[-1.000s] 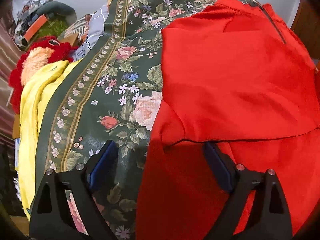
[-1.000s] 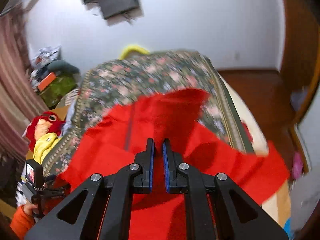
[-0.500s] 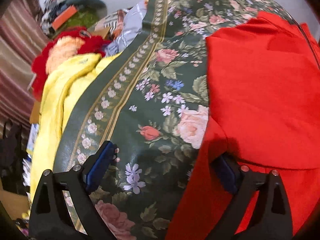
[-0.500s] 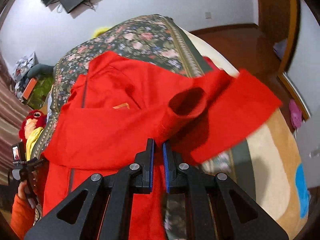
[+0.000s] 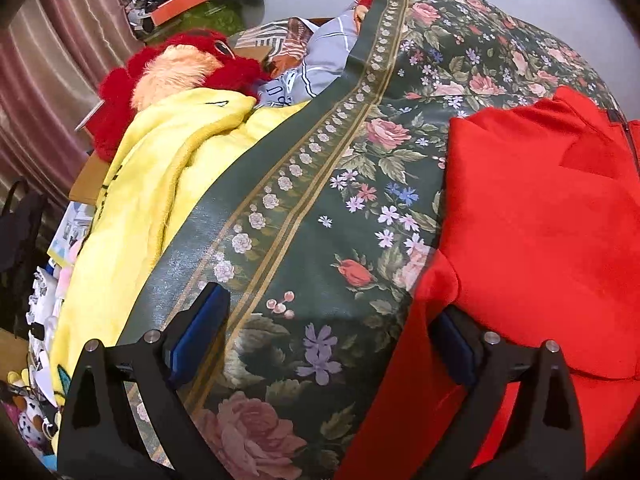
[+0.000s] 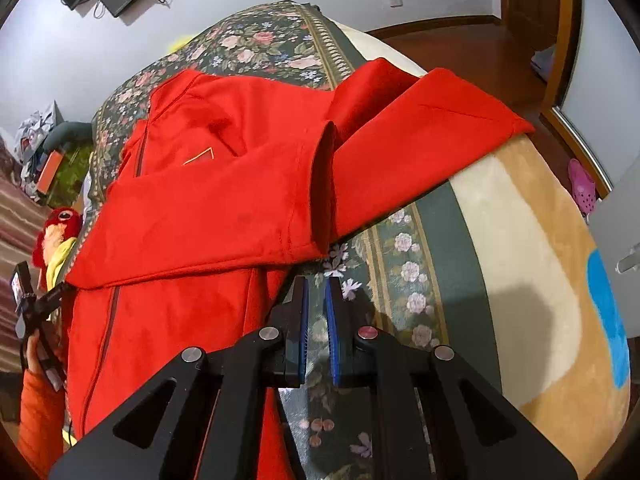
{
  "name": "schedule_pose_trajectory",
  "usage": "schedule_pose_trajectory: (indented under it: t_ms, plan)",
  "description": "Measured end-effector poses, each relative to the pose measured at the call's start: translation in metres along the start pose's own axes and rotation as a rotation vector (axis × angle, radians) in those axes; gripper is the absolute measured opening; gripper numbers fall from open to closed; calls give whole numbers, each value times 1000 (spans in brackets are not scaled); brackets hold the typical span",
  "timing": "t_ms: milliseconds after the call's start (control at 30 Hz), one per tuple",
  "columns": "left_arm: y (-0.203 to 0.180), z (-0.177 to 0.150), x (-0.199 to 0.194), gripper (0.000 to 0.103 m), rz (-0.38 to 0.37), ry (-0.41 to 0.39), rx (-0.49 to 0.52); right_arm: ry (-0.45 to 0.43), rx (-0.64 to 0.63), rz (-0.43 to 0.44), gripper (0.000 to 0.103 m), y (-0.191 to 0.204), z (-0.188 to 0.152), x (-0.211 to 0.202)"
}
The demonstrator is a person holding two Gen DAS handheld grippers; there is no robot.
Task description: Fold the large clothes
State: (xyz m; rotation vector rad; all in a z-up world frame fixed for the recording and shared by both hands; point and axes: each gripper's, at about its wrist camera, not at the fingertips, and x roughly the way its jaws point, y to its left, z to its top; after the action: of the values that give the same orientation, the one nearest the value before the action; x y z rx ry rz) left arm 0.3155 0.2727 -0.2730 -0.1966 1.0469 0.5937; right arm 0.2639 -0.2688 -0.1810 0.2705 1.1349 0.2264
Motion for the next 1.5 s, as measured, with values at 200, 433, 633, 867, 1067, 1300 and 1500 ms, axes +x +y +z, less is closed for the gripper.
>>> schedule_pose_trajectory:
  t_ms: [200, 433, 633, 867, 1067, 1300, 1500]
  plan:
    - [-6, -5, -6, 98, 14, 16, 80, -14, -29, -15, 8, 6, 2, -3]
    - [-14, -3, -53, 98, -62, -50, 153, -67, -41, -37, 11, 12, 21, -24]
    - [-42, 9, -109, 98, -188, -150, 188, -176, -21, -51, 44, 6, 43, -55]
    - [-104, 15, -147, 98, -363, -204, 256, -241, 39, -97, 70, -24, 61, -72]
    - [-157, 3, -137, 98, -437, -147, 312, -152, 172, -55, 70, -67, 68, -44]
    - [-187, -17, -100, 98, -457, -14, 331, -66, 386, 1, 70, -122, 67, -7]
    - [-174, -22, -84, 98, -421, 16, 318, -66, 477, -5, 70, -145, 77, 14]
